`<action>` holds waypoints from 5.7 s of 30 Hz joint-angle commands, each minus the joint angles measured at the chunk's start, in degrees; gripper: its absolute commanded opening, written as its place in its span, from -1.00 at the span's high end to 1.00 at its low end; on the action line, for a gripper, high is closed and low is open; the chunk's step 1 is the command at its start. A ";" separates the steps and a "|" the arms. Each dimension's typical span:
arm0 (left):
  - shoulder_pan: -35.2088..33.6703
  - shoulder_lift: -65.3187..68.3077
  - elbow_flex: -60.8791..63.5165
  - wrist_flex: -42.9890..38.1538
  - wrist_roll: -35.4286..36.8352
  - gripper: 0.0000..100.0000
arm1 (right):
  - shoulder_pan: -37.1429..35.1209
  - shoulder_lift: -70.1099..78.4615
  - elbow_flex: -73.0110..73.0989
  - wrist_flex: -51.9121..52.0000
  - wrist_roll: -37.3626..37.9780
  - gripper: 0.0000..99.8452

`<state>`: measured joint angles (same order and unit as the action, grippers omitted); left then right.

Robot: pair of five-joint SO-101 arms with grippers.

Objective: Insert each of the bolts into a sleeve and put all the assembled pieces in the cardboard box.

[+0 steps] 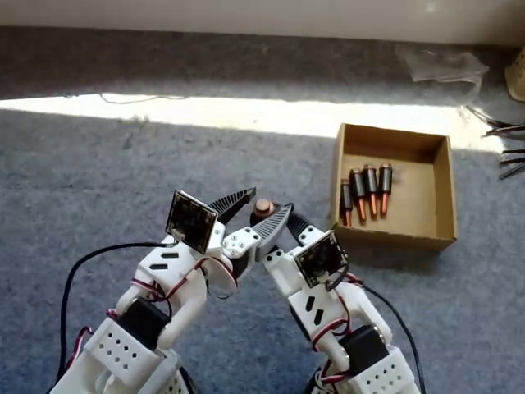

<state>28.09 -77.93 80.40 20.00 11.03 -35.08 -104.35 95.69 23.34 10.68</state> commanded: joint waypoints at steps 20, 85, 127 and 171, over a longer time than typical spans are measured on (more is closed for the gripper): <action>-8.57 -0.48 -11.12 -0.70 -0.44 0.57 | 0.57 -0.57 6.29 -0.22 0.62 0.99; -29.93 -23.78 10.15 42.20 -0.53 0.98 | 23.69 -0.04 0.57 4.88 0.62 0.99; -37.85 -23.69 16.92 48.26 -0.44 0.98 | 44.79 66.68 -60.44 23.16 3.87 0.99; -37.49 -23.43 16.92 48.26 -0.44 0.98 | 48.22 125.93 -98.15 23.52 4.31 0.68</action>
<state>-9.36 -102.55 95.87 68.00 10.95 12.75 22.95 0.48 46.64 14.20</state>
